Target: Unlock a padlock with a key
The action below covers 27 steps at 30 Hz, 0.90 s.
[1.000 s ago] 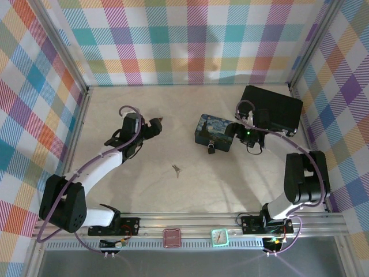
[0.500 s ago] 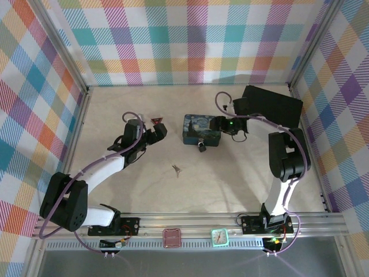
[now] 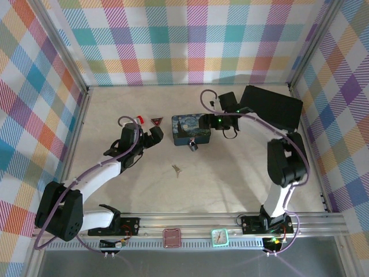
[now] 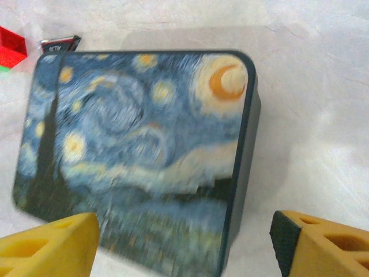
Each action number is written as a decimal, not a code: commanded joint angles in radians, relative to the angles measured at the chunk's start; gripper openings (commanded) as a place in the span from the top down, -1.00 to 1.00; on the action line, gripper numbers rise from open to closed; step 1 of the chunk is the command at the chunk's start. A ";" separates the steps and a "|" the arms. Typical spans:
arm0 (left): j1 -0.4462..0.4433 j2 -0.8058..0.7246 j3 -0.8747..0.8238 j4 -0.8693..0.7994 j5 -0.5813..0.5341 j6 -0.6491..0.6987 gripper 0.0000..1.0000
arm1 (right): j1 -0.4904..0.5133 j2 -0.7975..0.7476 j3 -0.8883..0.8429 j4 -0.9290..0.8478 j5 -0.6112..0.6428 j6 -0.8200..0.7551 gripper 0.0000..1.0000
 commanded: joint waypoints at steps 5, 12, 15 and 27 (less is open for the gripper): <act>0.011 -0.033 -0.001 -0.066 -0.052 -0.078 -0.99 | 0.230 -0.158 -0.176 -0.116 0.123 0.074 -0.57; 0.081 -0.078 -0.056 -0.123 -0.053 -0.143 -1.00 | 0.462 -0.034 -0.132 -0.105 0.188 0.124 -0.52; 0.109 -0.114 -0.086 -0.141 -0.045 -0.150 -0.99 | 0.516 0.074 -0.039 -0.152 0.266 0.083 -0.46; 0.139 -0.230 -0.120 -0.216 -0.102 -0.109 -0.99 | 0.585 0.295 0.154 -0.241 0.320 0.010 -0.09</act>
